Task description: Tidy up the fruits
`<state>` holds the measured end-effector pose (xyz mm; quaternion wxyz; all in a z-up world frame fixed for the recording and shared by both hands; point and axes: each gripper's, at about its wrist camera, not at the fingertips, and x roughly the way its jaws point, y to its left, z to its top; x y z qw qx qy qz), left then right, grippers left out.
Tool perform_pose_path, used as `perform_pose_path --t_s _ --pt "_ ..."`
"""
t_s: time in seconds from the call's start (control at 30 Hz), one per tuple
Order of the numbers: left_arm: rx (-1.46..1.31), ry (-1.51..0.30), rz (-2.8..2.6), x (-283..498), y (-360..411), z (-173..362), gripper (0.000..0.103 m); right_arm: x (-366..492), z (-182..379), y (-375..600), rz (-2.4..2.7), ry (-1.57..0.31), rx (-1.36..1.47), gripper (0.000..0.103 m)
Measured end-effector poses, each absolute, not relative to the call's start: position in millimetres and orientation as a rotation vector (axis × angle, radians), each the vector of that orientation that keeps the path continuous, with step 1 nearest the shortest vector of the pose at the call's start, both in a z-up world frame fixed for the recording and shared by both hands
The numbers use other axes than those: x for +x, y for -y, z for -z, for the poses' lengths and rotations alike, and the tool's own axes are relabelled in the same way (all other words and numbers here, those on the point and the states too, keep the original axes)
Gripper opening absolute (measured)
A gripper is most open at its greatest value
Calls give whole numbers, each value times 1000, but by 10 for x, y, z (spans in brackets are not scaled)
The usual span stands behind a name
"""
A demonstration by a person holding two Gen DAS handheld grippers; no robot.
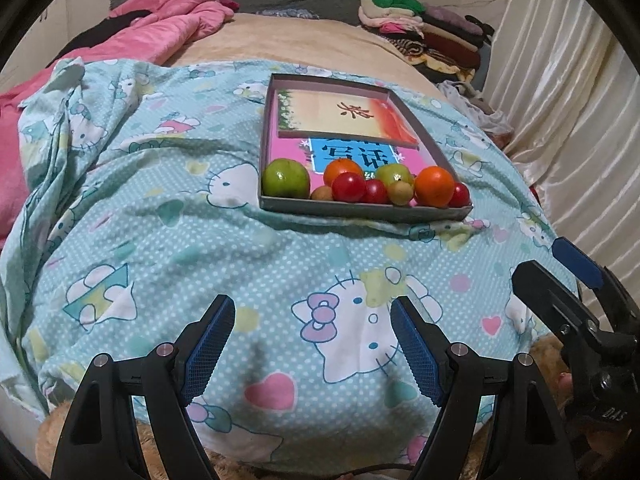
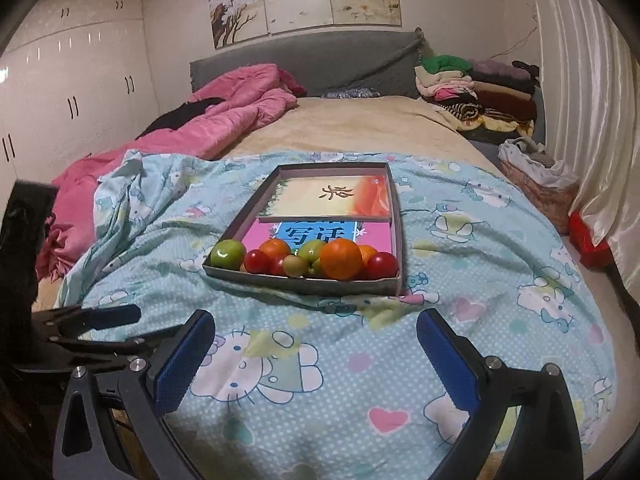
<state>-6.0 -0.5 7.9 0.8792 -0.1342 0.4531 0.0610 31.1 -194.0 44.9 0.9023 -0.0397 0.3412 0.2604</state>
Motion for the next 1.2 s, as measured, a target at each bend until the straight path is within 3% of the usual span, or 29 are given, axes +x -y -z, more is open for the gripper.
perform_pose_path --t_s 1.2 --pt "-237 -933 -140 -52 45 -112 81 329 -387 1927 -515 -708 -94 102"
